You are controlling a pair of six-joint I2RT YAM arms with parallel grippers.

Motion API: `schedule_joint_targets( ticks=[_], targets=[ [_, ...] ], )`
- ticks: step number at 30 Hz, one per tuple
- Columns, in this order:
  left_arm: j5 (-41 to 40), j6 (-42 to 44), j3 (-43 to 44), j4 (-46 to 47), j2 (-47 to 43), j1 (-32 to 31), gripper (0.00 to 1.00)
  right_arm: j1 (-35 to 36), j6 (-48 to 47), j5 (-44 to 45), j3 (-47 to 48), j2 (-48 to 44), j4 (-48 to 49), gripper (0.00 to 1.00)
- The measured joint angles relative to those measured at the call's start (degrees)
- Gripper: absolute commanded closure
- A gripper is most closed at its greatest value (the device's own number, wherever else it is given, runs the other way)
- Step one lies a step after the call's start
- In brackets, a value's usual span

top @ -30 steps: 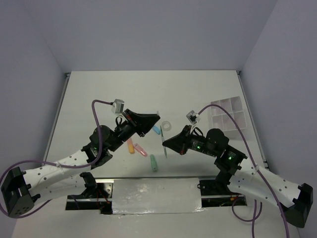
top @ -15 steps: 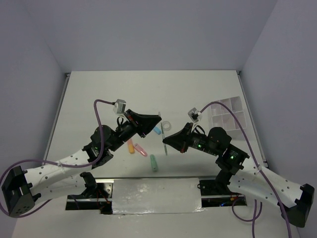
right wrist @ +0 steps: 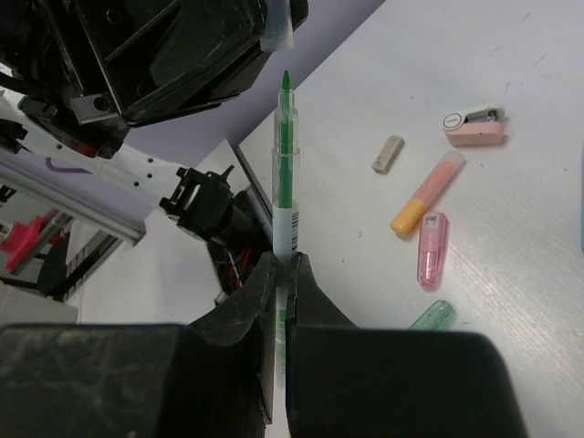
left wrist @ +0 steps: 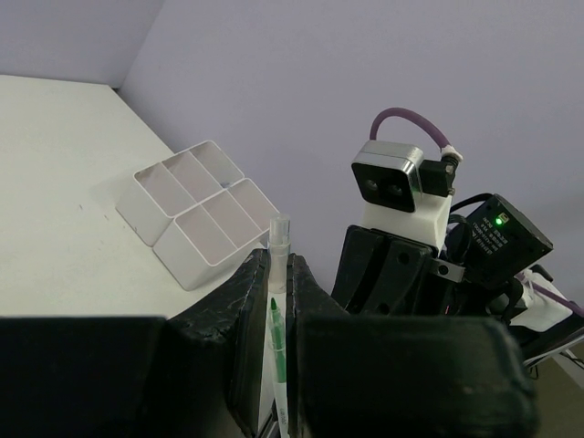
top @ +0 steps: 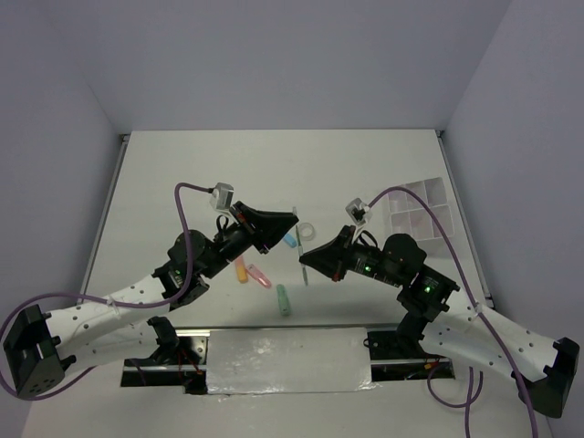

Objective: Sort the stationery into containers
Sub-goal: Close the pen cap on the pen.

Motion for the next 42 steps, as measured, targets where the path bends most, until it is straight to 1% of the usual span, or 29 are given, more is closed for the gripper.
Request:
schedule_joint_targets(
  ticks=[14,42],
  targets=[
    [0.5,0.0,0.0,0.0,0.0,0.0,0.95,0.1,0.0,1.7,1.1,0.1,-0.9,1.0],
    [0.5,0.0,0.0,0.5,0.8,0.0,0.95,0.1,0.0,1.9,1.6,0.7,-1.7,1.0]
  ],
)
